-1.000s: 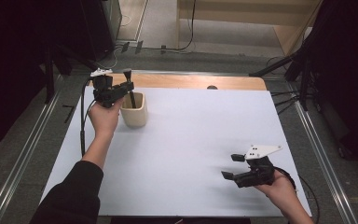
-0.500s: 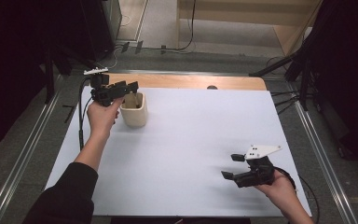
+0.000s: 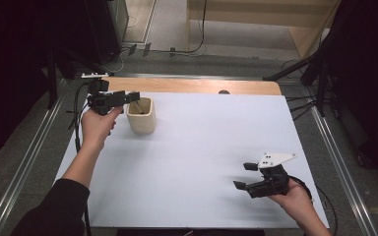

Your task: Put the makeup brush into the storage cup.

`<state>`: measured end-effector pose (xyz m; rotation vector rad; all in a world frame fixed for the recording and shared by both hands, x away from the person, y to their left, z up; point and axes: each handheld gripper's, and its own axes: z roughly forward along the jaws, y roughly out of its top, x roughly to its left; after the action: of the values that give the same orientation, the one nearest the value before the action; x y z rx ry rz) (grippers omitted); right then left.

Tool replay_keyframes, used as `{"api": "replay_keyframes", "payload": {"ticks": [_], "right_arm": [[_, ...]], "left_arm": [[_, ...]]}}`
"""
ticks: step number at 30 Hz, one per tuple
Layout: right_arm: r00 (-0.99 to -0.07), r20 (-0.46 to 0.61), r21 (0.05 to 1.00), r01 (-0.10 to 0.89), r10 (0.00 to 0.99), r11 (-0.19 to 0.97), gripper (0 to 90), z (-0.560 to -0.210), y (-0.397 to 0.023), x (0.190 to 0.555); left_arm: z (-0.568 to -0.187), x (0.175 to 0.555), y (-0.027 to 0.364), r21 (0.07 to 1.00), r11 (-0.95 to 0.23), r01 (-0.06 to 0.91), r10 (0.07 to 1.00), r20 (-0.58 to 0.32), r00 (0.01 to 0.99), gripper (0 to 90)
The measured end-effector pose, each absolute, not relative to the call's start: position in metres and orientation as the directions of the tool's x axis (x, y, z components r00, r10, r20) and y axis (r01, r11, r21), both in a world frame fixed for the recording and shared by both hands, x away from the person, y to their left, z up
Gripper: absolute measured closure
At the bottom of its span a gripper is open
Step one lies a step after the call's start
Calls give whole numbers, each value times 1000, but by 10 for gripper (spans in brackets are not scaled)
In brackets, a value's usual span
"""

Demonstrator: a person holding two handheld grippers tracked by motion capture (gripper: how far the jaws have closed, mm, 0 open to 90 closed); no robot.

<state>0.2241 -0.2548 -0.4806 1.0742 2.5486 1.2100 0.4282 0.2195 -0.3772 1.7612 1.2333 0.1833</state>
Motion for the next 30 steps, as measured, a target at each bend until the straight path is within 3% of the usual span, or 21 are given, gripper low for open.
{"api": "replay_keyframes", "payload": {"ticks": [30], "right_arm": [[-738, 193, 718, 556, 646, 420, 239, -481, -255, 224]], "left_arm": [[-356, 364, 210, 718, -220, 660, 710, -346, 613, 274]]}}
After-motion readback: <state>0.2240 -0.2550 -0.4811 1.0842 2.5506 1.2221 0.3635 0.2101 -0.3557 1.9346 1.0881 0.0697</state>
